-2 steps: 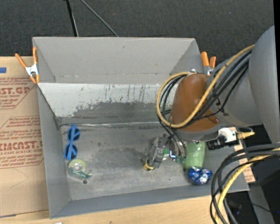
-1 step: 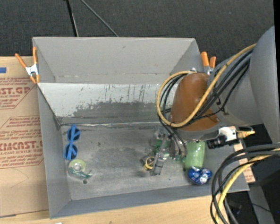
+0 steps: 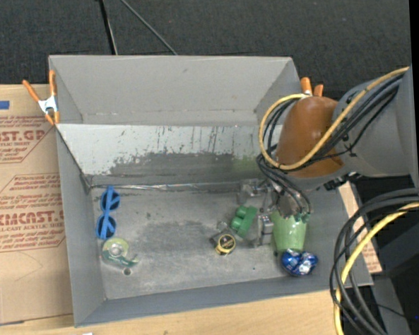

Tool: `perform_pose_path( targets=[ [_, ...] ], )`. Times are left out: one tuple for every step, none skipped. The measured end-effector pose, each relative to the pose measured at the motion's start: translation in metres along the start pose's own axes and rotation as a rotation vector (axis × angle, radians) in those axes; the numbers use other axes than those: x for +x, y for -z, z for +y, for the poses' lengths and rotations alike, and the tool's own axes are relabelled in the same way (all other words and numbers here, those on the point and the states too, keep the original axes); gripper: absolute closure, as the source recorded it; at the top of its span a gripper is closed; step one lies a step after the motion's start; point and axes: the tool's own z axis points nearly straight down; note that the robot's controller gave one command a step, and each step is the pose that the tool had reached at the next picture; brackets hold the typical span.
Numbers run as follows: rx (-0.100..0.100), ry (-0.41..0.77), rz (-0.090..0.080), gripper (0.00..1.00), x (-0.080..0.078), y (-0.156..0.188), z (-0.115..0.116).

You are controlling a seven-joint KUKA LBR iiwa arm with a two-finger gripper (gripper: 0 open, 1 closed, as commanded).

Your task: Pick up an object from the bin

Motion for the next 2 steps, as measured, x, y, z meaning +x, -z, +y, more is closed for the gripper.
perform_pose_path(
  targets=[
    [-0.002, 0.002, 0.001, 1.0, 0.0, 0.001, 0.002],
    [-0.002, -0.025, -0.006, 1.0, 0.041, 0.113, 0.009]
  ],
)
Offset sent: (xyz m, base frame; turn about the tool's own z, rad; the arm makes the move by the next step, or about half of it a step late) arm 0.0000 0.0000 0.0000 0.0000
